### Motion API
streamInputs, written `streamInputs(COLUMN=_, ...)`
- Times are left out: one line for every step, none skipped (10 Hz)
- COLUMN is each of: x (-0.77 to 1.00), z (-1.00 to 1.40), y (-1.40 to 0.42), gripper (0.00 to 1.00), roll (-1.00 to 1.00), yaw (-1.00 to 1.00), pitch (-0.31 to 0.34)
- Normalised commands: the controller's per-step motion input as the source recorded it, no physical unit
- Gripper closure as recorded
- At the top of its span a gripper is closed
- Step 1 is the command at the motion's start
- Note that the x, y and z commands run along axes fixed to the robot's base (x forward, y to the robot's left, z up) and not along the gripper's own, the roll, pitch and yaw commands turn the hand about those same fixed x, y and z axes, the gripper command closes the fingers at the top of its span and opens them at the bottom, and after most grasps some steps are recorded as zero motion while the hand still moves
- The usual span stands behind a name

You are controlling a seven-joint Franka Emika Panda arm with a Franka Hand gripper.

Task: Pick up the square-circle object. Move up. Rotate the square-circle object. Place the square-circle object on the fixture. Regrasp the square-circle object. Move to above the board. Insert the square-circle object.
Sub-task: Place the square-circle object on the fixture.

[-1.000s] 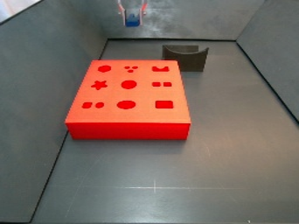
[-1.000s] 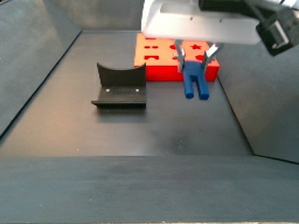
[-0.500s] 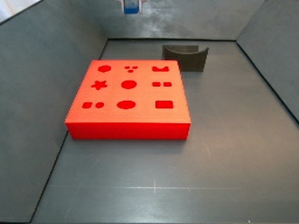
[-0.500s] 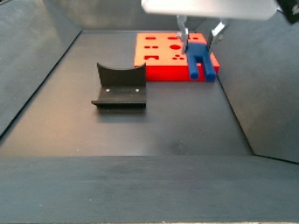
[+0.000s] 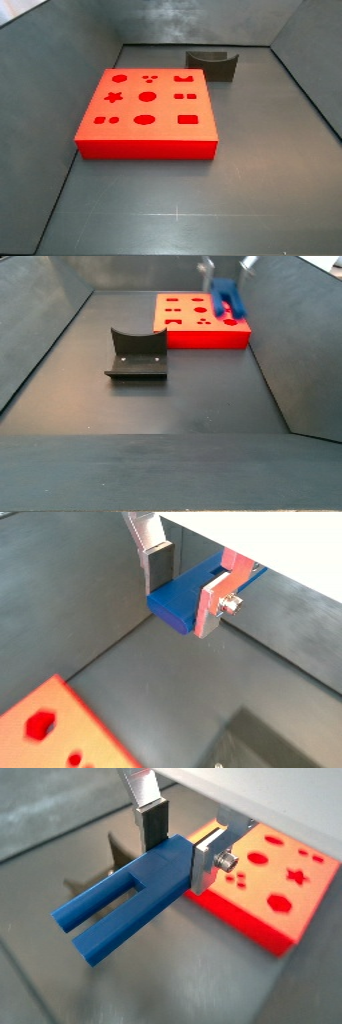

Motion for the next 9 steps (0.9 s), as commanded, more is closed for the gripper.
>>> streamInputs(x=1.0, z=0.31, y=-0.59, gripper=1.0, roll=0.21, yaw=0.02, pitch=0.165)
streamInputs(x=1.0, z=0.27, y=-0.49, gripper=1.0, roll=0.18, yaw=0.02, pitch=0.163)
streamInputs(x=0.91, z=0.17, y=-0.29, gripper=1.0, roll=0.13, yaw=0.02, pitch=0.155)
streamInputs(x=0.83, z=0.13, y=-0.22, gripper=1.0, roll=0.11, yaw=0.02, pitch=0.148)
streamInputs(x=0.69, z=0.07, y=-0.12, gripper=1.0, roll=0.1, yaw=0.03, pitch=0.153)
streamInputs(x=0.58, z=0.03, y=-0.06, gripper=1.0, roll=0.09, yaw=0.04, pitch=0.153)
streamInputs(x=0.44, z=0.01, y=-0.02, gripper=1.0, roll=0.09, yaw=0.04, pitch=0.157)
streamInputs(x=0.38, z=0.02, y=-0.02, gripper=1.0, roll=0.08, yaw=0.04, pitch=0.159)
streamInputs(x=0.21, z=0.01, y=-0.01, gripper=1.0, roll=0.07, yaw=0.04, pitch=0.156)
